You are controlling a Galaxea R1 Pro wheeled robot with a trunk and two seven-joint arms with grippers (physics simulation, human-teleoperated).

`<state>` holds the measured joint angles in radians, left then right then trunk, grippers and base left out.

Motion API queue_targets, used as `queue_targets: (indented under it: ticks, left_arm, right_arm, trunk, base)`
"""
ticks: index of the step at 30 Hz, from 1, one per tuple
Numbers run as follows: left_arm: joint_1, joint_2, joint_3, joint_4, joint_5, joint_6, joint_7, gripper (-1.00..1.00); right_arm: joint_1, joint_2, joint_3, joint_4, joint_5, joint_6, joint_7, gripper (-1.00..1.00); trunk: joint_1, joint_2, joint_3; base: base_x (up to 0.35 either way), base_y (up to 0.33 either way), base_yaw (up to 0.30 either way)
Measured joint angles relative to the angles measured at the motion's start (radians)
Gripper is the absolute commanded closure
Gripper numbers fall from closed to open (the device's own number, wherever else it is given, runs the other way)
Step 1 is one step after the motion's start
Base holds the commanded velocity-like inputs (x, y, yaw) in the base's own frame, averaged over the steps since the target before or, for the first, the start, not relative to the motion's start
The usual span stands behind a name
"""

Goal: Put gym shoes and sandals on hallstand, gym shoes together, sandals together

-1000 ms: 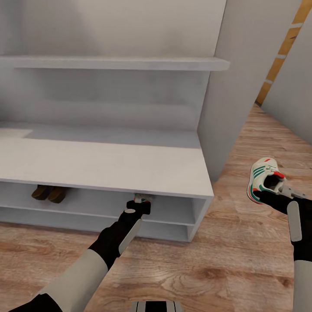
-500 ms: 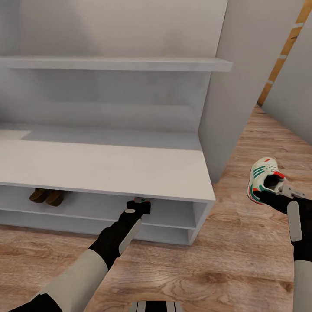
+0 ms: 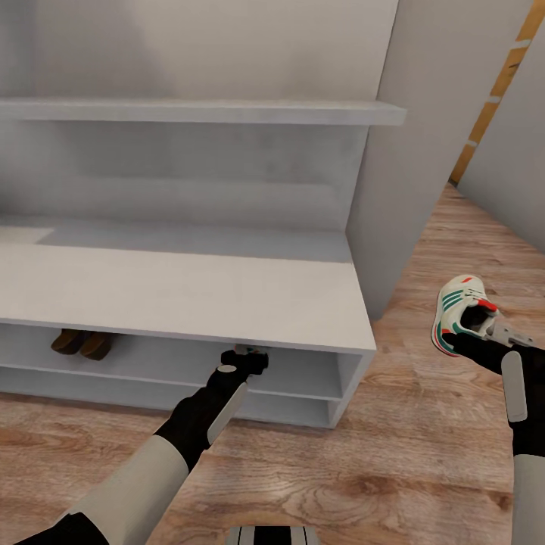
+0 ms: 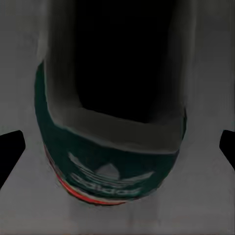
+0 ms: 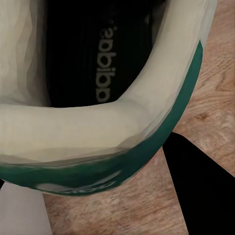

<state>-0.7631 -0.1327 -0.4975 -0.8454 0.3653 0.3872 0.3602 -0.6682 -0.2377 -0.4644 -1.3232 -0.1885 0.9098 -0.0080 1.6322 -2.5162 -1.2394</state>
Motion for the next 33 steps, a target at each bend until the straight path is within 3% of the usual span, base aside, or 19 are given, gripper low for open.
queue_targets:
  ticks: [13, 28, 33]
  left_arm:
    - [0.000, 0.000, 0.000, 0.000, 0.000, -0.002, 0.000, -1.00]
    - [0.000, 0.000, 0.000, 0.000, -0.001, -0.002, 0.000, -1.00]
    - [0.000, 0.000, 0.000, 0.000, -0.002, -0.003, 0.000, -1.00]
  right_arm:
    - [0.000, 0.000, 0.000, 0.000, -0.001, 0.000, 0.000, 1.00]
    - [0.000, 0.000, 0.000, 0.000, 0.001, -0.001, -0.002, 1.00]
    - [0.000, 0.000, 0.002, 0.000, 0.003, -0.001, -0.004, 1.00]
  trunk:
    - [0.000, 0.000, 0.000]
    - [0.001, 0.000, 0.000]
    - [0.000, 0.000, 0.000]
  base:
    - [-0.022, 0.000, 0.000]
    - [-0.312, 0.000, 0.000]
    - [-0.118, 0.000, 0.000]
